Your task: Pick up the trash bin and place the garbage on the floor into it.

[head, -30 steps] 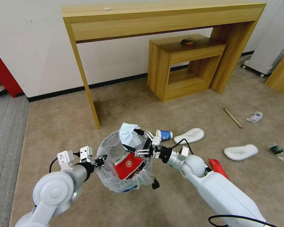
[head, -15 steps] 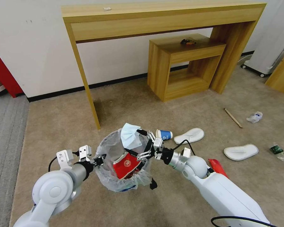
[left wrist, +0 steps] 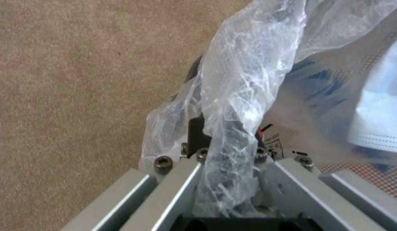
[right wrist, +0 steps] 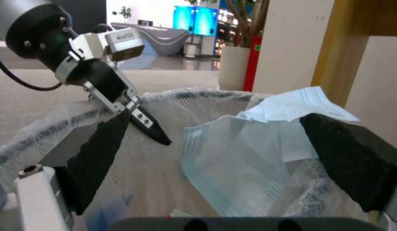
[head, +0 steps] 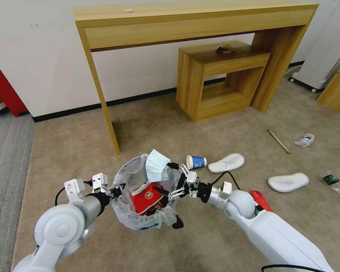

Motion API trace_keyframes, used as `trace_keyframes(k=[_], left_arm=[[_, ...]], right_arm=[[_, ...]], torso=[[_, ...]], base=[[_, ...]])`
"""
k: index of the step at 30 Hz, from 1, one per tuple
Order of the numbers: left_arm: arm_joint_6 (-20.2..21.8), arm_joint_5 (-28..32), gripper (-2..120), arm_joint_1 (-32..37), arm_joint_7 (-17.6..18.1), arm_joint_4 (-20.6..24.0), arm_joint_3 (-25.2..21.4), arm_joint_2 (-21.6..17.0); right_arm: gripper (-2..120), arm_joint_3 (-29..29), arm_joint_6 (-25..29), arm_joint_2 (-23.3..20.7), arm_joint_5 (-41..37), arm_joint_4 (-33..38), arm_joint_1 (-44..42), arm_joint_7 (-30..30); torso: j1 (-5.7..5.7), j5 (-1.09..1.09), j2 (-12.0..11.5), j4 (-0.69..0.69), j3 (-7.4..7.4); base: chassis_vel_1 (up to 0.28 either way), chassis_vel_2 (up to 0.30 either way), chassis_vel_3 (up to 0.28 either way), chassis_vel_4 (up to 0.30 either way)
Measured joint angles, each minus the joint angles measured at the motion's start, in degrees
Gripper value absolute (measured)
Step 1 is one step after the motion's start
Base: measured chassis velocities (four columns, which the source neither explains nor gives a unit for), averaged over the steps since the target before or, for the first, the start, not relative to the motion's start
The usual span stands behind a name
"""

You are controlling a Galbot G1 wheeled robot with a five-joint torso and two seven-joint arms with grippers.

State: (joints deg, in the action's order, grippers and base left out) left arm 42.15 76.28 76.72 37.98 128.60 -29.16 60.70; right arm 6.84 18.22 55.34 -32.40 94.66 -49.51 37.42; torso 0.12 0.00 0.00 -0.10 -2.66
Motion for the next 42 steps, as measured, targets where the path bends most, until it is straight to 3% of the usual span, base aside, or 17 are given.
trace_keyframes(k=[14,30,37,40,42], left_arm=[[-0.02,0.07,0,-0.39,-0.35,-0.24,-0.30,-0.04],[-0.03,0.88,0,-2.16,0.23,-1.05,-0.95,0.23],[-0.03,1.22,0,-1.84,0.29,-0.59,-1.49,0.06],[-0.03,1.30,0,-1.74,0.33,-0.39,-1.66,0.06],[-0.03,1.43,0,-1.60,0.67,-0.10,-1.95,0.06]], right_arm=[[100,-1.21,0.79,-0.90,-0.60,1.04,-0.34,4.06],[100,-8.44,1.32,-4.31,-1.60,5.55,-4.49,11.18],[100,-11.07,1.35,-4.86,-2.11,7.05,-5.79,11.07],[100,-11.86,1.35,-4.87,-2.40,7.39,-6.10,9.57],[100,-12.98,1.03,-4.88,-3.26,8.15,-6.63,5.46]], torso=[[0.00,0.00,0.00,0.00,0.00],[0.00,0.00,0.00,0.00,0.00],[0.00,0.00,0.00,0.00,0.00],[0.00,0.00,0.01,0.00,0.00],[0.00,0.00,0.00,0.00,0.00]], base=[[0.000,0.000,0.000,0.000],[0.000,0.000,0.000,0.000],[0.000,0.000,0.000,0.000],[0.000,0.000,0.000,0.000],[0.000,0.000,0.000,0.000]])
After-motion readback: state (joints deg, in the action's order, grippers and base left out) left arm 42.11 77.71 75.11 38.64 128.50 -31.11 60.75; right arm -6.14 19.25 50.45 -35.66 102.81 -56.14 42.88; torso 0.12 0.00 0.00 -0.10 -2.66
